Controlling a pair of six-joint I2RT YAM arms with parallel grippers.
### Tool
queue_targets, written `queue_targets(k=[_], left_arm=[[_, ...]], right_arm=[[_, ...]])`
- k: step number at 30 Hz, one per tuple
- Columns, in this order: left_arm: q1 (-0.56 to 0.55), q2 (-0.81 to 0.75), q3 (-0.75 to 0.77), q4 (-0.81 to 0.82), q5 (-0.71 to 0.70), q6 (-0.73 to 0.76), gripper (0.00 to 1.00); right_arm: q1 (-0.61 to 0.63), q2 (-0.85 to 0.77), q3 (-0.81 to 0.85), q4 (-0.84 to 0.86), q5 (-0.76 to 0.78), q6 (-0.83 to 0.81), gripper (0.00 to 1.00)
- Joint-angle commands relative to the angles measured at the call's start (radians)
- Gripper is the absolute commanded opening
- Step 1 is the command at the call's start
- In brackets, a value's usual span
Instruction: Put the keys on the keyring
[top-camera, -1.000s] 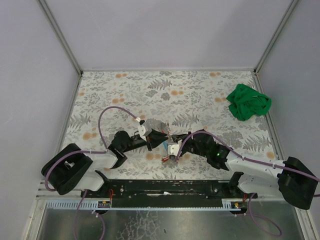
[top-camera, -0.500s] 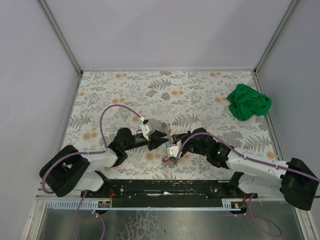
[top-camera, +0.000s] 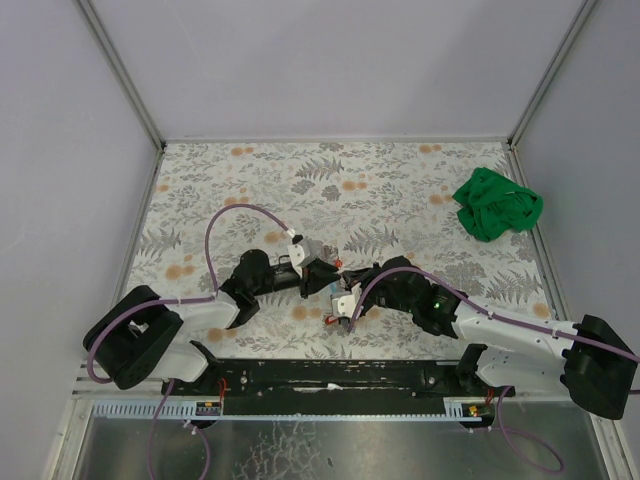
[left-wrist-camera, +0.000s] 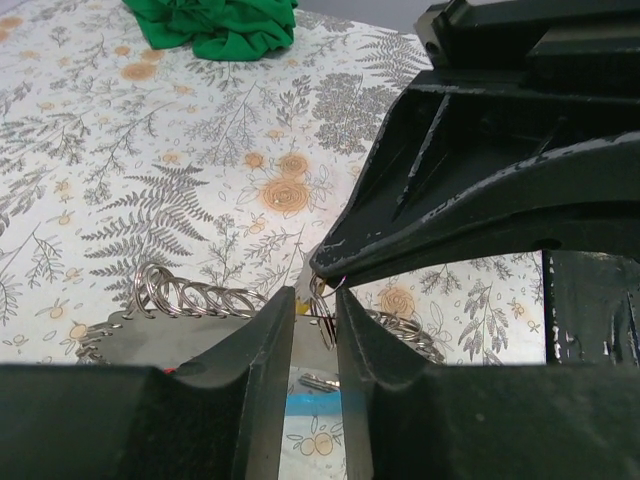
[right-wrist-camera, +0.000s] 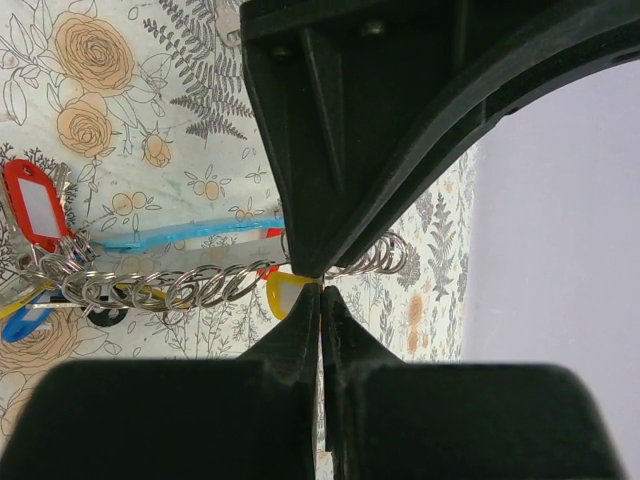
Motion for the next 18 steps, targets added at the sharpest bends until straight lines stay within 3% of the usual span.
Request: queue_targets(k=[1,4,9,18], left_arm=[[-0.006,0.000,0.016,-0.040,-0.001,0.011,0.23],[-0.007,-0.003,0.021,-0.059,-0.002,0.015,0.20],[-0.009,-0.002,0.032,-0.085,0.000,0.032,0.01],[-0.009,-0.020,0.012,-0.068,-0.011,0.037,0.00]], right_arm=[[0.018,-0.018,0.060,0.055,-0.008,-0.019,0.00],[0.019,-0.017,0.060,0.056,-0.007,-0.020,0.00],[0.020,-0.015,0.063,0.053,-0.006,-0.020,0.00],[0.021,-0.050,0.006,0.021,0.127,0.001,0.00]])
